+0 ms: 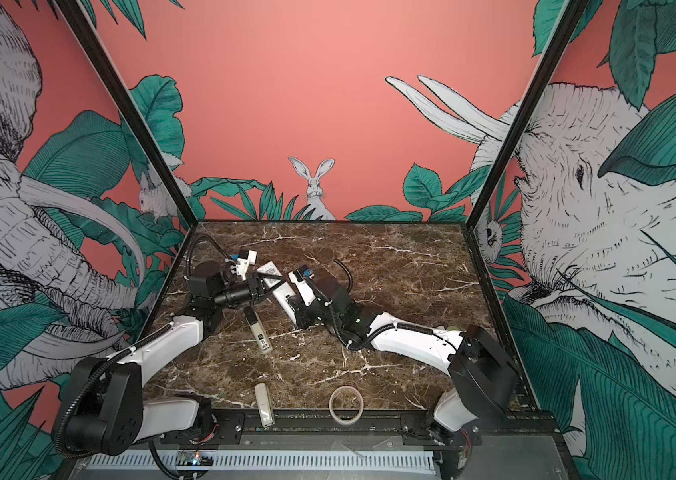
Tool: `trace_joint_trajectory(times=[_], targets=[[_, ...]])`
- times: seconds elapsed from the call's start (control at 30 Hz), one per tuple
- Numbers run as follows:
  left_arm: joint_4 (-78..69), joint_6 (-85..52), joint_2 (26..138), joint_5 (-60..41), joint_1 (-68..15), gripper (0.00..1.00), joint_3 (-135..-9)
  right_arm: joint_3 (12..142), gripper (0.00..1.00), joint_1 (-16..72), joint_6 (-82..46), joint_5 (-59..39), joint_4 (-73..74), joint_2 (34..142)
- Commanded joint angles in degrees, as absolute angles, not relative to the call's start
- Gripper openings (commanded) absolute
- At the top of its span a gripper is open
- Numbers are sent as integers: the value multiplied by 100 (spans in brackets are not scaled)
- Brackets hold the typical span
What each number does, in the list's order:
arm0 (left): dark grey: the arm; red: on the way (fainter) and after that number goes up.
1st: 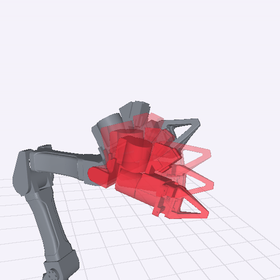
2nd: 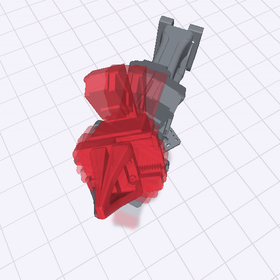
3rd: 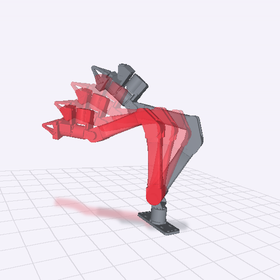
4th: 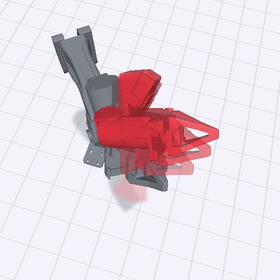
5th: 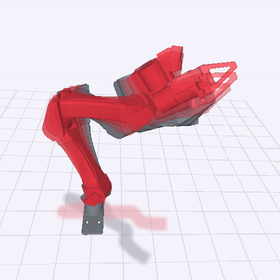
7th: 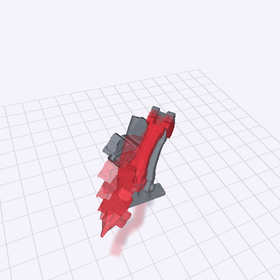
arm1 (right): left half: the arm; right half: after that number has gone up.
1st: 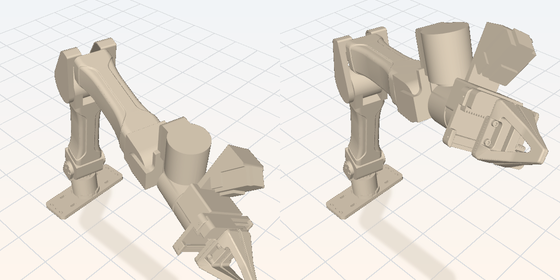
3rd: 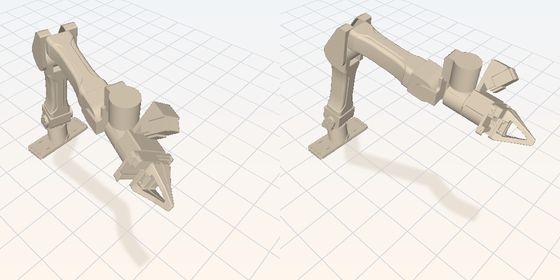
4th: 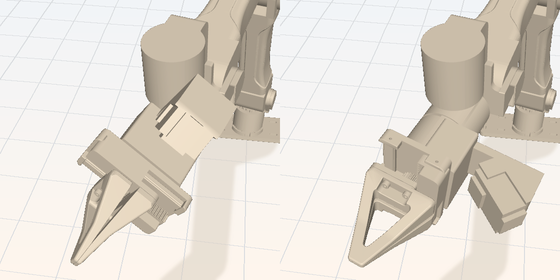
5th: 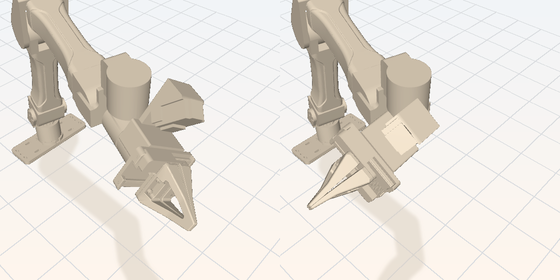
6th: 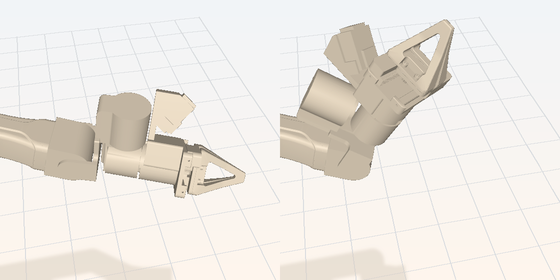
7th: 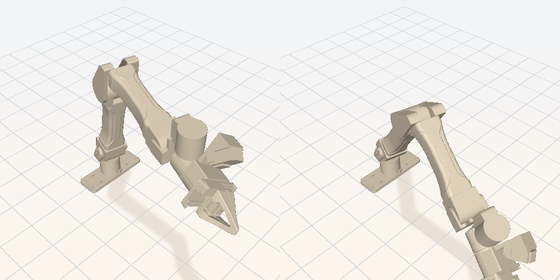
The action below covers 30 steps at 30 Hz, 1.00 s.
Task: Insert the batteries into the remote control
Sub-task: 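Press the battery down into the compartment slot with the right gripper, then open the right gripper and lift it away from the remote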
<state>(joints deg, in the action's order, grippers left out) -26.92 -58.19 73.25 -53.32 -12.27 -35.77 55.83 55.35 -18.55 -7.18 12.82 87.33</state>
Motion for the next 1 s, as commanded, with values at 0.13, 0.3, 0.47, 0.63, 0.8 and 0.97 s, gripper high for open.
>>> trace_joint_trajectory(times=[0.13, 0.3, 0.47, 0.63, 0.8, 0.97], targets=[[-3746, -6409, 6871, -6136, -1283, 0, -4174, 5183, 3, 5553, -1876, -572, -258, 9038], [-3417, -6110, 6865, -6134, -1281, 0, -4182, 5118, 6, 5552, -1788, -410, -512, 8687], [-2515, -5322, 6805, -6131, -1283, 0, -4299, 4952, 17, 5543, -1802, -300, -426, 8066], [-1846, -4746, 6741, -6049, -1283, 0, -4392, 4903, 23, 5544, -1791, -172, -431, 7511], [-1196, -4206, 6648, -5924, -1283, 0, -4434, 4873, 42, 5488, -1822, 146, -706, 7121], [16, -3238, 6491, -5605, -1282, 0, -4604, 4951, 55, 5365, -1839, 265, -1349, 7188]])
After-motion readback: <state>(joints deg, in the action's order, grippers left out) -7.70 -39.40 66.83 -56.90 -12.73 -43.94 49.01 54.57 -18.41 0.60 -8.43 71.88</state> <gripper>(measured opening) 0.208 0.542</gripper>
